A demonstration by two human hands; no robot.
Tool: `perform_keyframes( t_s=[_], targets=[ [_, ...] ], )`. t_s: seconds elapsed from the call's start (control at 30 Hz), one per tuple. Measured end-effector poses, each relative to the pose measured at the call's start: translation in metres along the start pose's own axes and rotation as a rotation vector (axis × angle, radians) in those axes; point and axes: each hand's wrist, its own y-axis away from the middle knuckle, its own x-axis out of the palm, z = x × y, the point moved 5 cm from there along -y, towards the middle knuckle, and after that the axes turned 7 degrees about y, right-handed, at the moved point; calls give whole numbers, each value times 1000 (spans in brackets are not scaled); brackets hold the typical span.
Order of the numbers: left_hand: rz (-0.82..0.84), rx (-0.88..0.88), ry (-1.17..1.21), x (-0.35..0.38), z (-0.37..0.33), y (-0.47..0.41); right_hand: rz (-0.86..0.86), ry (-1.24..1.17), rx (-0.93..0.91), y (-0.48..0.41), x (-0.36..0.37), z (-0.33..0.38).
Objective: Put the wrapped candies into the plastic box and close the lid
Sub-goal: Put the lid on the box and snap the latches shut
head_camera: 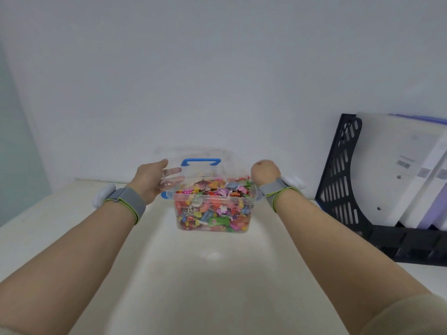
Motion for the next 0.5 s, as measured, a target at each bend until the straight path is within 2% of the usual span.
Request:
perform_keyframes(
  t_s=[0.1, 0.23, 0.37, 0.5],
  targets=[
    [9, -2, 1, -1, 0, 4, 228, -147, -6, 15, 10, -14],
    [26, -17, 11, -2, 3, 6, 249, -89, -40, 8, 6, -22],
    [43, -41, -13, -1, 5, 6, 174, -43, 17, -1, -1, -43],
    [49, -90, -48, 0, 4, 4, -23, -149, -35, -7, -13, -38]
  ],
)
